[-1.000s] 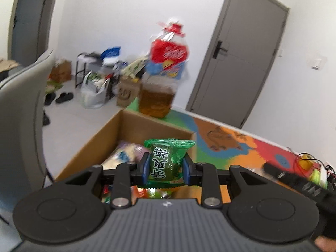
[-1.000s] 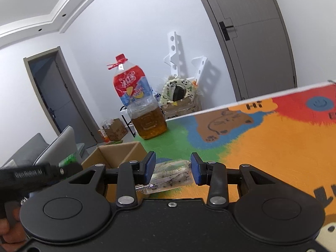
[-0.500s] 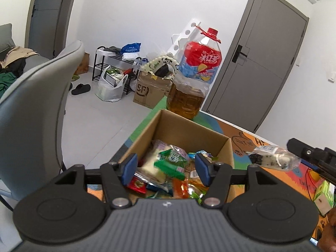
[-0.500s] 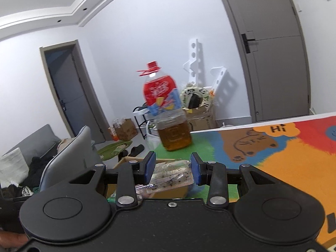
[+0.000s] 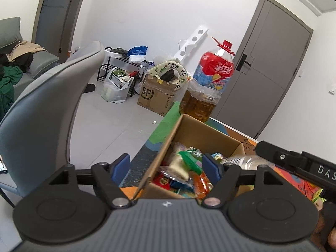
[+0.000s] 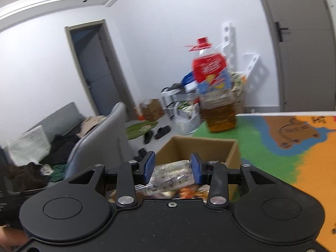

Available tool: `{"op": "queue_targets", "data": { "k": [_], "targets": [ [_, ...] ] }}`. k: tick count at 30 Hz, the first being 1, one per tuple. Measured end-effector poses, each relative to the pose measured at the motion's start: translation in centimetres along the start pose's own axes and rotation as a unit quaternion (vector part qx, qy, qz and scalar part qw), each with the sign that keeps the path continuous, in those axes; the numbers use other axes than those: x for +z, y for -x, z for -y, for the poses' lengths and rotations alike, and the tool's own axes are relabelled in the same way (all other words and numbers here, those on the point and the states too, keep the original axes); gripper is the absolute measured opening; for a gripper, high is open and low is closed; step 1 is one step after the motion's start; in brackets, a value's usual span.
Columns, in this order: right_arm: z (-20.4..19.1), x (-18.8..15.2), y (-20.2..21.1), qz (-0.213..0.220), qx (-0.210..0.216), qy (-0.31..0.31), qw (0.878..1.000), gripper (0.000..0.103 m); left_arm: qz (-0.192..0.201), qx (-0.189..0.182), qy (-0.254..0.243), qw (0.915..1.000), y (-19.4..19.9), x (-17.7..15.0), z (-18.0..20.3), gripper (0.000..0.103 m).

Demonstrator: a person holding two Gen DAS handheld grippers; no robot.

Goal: Organize snacks

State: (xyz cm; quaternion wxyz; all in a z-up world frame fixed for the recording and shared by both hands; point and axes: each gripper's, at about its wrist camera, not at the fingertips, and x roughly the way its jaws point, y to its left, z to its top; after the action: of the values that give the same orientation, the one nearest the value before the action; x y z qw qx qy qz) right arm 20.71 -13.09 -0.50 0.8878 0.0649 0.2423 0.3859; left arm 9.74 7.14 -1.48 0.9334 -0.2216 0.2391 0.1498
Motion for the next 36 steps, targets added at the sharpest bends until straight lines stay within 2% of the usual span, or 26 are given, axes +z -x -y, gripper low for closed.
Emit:
{"op": "queue_targets", "data": {
  "k": [2, 8, 15, 19, 25, 36],
  "targets": [
    [-0.3, -0.2, -0.1, -0.001, -0.005, 0.001, 1.0, 0.054, 0.0, -0.001, 0.004, 1.0, 0.2, -0.1, -0.4, 0.075],
    [-0.3, -0.4, 0.6, 0.0, -0.032, 0.006, 0.999, 0.054, -0.003, -0.008, 0.011, 0.9999, 0.3, -0.4, -1.2, 0.076],
    [0.9, -1.1, 1.6, -0.007, -0.052, 0.0, 0.999, 0.058, -0.006, -0.022, 0.001, 0.9997, 0.5, -0.6, -0.7, 0.088],
    [1.7, -1.5, 2.6, -0.004, -0.059, -0.009, 0.998, 0.068, -0.006, -0.03, -0.013, 0.9994, 0.8, -0.8, 0.0, 0.095],
    [3.0, -1.5, 4.1, 0.007, -0.072, -0.019, 0.997, 0.077, -0.005, -0.043, -0.032, 0.9986, 0.9, -0.8, 1.7, 0.099],
    [4.8, -1.4, 6.1, 0.026, -0.099, -0.04, 0.994, 0.098, -0.008, -0.06, -0.073, 0.9955, -0.3, -0.4, 4.1, 0.102]
  ]
}}
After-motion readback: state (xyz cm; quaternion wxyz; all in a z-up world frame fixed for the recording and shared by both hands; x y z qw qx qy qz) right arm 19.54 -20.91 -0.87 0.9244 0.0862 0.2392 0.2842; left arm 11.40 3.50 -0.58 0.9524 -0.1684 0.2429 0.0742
